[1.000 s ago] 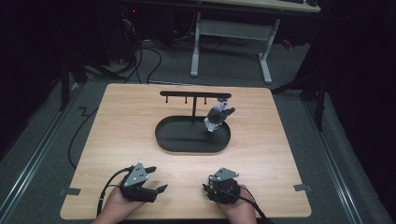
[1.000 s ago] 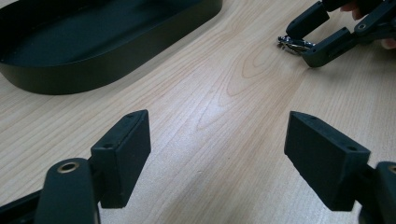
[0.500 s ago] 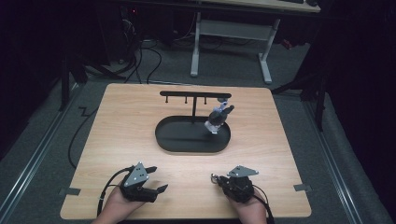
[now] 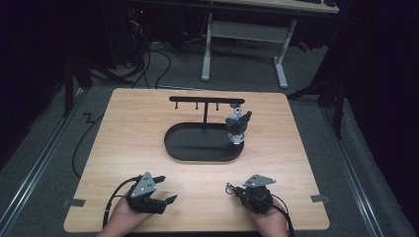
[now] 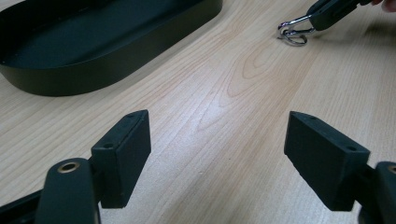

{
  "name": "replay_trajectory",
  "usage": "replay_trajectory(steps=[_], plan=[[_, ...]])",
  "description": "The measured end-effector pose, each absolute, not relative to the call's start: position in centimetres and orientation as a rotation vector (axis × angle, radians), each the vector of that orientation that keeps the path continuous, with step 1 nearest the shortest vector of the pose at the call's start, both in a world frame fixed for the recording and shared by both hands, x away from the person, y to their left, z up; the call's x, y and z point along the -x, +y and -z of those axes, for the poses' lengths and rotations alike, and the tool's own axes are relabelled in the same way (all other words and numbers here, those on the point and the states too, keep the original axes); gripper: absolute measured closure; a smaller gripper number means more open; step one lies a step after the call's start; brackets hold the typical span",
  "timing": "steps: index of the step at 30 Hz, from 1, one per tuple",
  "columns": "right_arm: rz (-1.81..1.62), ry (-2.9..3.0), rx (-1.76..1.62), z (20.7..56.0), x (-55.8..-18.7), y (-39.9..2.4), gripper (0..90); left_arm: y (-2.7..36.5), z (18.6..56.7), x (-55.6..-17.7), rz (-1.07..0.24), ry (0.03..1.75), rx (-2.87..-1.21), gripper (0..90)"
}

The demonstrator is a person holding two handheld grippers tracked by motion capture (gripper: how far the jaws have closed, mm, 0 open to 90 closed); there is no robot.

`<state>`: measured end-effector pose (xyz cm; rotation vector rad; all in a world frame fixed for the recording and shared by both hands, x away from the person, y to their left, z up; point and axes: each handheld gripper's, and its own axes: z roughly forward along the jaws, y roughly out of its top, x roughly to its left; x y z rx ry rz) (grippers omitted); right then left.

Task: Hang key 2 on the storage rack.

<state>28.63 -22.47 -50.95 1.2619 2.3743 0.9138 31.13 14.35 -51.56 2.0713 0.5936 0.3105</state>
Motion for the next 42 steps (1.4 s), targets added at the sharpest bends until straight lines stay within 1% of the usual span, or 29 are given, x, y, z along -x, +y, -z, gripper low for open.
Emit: replay_trajectory(steps=[6, 15, 21, 27, 32, 39, 42], plan=[[-0.887, 2.300, -1.353, 50.8, -27.7, -25.7, 85.3, 14.6, 51.6, -31.2, -0.306, 0.592, -2.067, 23.6], [-0.872, 2.202, -1.434, 50.4, -26.8, -29.2, 85.2, 14.4, 51.6, -31.2, -0.305, 0.598, -2.073, 23.8], [-0.844, 2.234, -1.443, 50.5, -26.9, -29.6, 84.8, 14.1, 51.8, -31.2, -0.301, 0.596, -2.083, 23.8], [-0.767, 2.324, -1.427, 49.9, -27.5, -29.7, 83.6, 14.2, 51.8, -31.3, -0.303, 0.594, -2.082, 23.8], [-0.694, 2.427, -1.417, 49.4, -28.5, -29.3, 82.7, 14.3, 51.7, -31.3, -0.306, 0.592, -2.078, 23.8], [-0.494, 2.537, -1.356, 49.2, -29.9, -28.4, 82.5, 14.4, 51.6, -31.3, -0.313, 0.590, -2.077, 23.8], [-0.469, 2.567, -1.366, 49.1, -30.5, -28.3, 83.0, 14.4, 51.6, -31.3, -0.314, 0.585, -2.078, 23.8]])
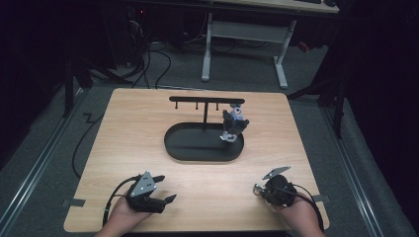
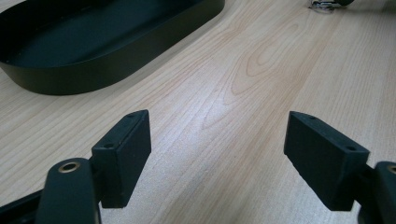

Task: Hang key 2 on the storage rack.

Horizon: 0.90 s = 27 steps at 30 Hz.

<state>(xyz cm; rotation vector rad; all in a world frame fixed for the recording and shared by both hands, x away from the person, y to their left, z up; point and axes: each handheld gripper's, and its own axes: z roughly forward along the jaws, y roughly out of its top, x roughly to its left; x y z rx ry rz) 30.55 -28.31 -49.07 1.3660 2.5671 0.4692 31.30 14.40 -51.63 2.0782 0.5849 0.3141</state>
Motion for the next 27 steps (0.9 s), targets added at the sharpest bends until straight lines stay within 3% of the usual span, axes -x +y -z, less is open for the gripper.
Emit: replay_trajectory(steps=[11, 27], plan=[[-0.361, 2.673, -1.372, 48.7, -32.1, -27.6, 85.3, 14.5, 51.5, -31.2, -0.313, 0.581, -2.076, 23.8], [-0.464, 2.639, -1.370, 45.2, -32.7, -27.5, 85.3, 14.3, 51.5, -31.2, -0.317, 0.581, -2.073, 23.8]])
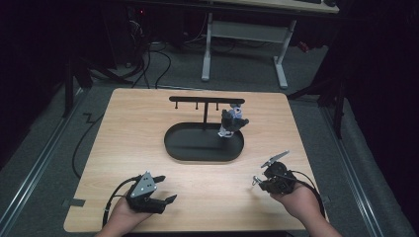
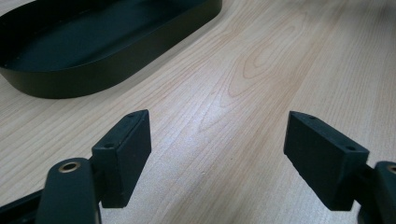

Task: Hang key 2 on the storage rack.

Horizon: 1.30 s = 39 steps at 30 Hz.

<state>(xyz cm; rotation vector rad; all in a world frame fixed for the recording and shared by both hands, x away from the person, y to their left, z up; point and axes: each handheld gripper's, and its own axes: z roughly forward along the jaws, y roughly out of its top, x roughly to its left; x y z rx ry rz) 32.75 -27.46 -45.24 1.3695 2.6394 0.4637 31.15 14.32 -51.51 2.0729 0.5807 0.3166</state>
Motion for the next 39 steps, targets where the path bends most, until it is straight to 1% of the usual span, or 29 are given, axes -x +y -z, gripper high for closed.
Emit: replay_trajectory(steps=[23, 39], plan=[[-0.578, 2.636, -1.320, 40.7, -35.7, -24.6, 85.3, 14.5, 51.5, -31.1, -0.314, 0.581, -2.060, 23.9], [-0.652, 2.640, -1.279, 38.8, -38.7, -21.7, 85.3, 14.9, 51.4, -31.3, -0.307, 0.586, -2.046, 23.8]])
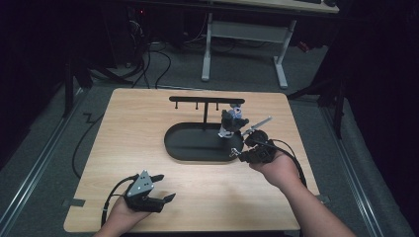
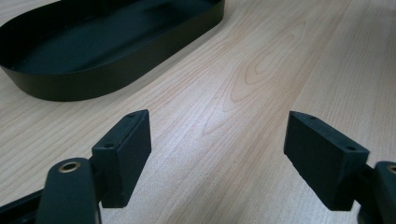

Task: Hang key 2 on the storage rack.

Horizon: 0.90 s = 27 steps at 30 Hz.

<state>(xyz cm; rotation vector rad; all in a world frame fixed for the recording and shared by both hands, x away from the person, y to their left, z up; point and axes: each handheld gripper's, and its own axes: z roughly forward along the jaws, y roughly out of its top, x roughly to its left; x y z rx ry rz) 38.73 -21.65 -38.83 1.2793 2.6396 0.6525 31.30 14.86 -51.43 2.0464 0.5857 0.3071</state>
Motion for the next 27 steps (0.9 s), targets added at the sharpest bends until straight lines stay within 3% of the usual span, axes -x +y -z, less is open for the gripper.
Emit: replay_trajectory(steps=[27], plan=[[-0.700, 2.614, -1.207, 34.9, -43.5, -18.1, 85.3, 14.6, 51.8, -31.1, -0.292, 0.568, -2.064, 23.8]])
